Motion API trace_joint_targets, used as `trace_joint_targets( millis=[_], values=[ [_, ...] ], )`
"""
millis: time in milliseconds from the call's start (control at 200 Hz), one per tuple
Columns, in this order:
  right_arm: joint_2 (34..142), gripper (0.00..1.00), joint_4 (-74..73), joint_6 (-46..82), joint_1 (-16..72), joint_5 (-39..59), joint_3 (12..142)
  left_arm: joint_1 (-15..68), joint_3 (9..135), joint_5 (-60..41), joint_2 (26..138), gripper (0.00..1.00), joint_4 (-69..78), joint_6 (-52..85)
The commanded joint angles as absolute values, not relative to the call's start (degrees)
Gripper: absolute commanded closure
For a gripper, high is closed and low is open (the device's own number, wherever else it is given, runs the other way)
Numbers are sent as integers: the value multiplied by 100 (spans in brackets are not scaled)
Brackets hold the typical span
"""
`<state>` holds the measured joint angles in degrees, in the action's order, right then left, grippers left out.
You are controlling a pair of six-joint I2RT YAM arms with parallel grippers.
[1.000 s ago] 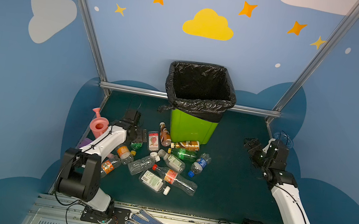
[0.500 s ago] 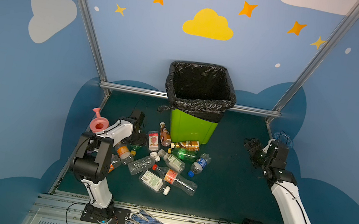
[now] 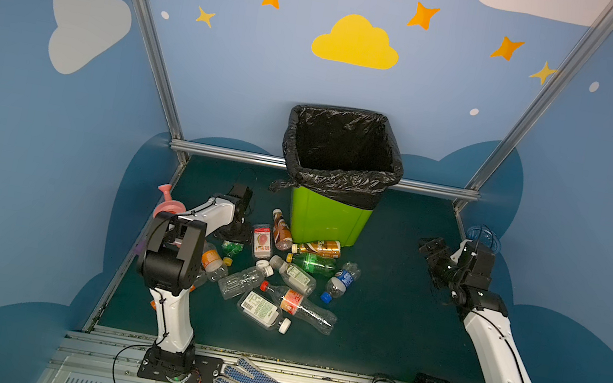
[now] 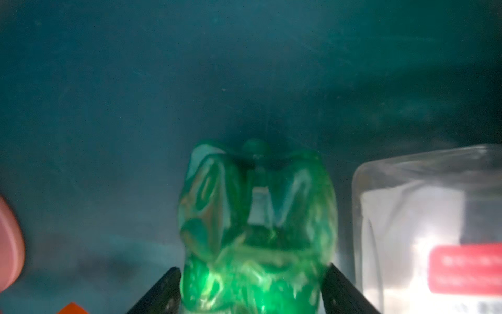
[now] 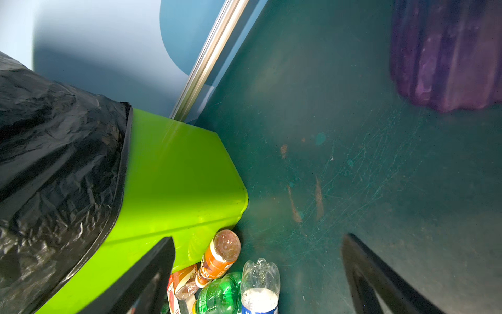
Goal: Throw the plastic bottles in the bin
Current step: 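Grasp the crushed green bottle with the left gripper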
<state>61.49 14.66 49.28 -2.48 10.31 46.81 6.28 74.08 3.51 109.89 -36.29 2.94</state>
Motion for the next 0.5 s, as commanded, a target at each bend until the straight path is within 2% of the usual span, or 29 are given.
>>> trace_joint_targets(
  millis=[0, 115, 230, 496],
  values=[
    [6143, 6, 1405, 4931, -306, 1116, 4649, 625, 7506, 388, 11074, 26, -3769, 214],
    [6127, 6, 1408, 4949, -318, 1132, 4625, 624, 7478, 290, 11030, 33, -3646, 267],
    [6139, 6, 1361, 5016, -351, 1218, 4606, 624, 7471, 298, 10890, 45, -3532, 370],
    [6087, 6, 1283, 5059, -387, 1299, 4641, 605, 7548, 435, 10030, 46, -3380, 605]
  ],
)
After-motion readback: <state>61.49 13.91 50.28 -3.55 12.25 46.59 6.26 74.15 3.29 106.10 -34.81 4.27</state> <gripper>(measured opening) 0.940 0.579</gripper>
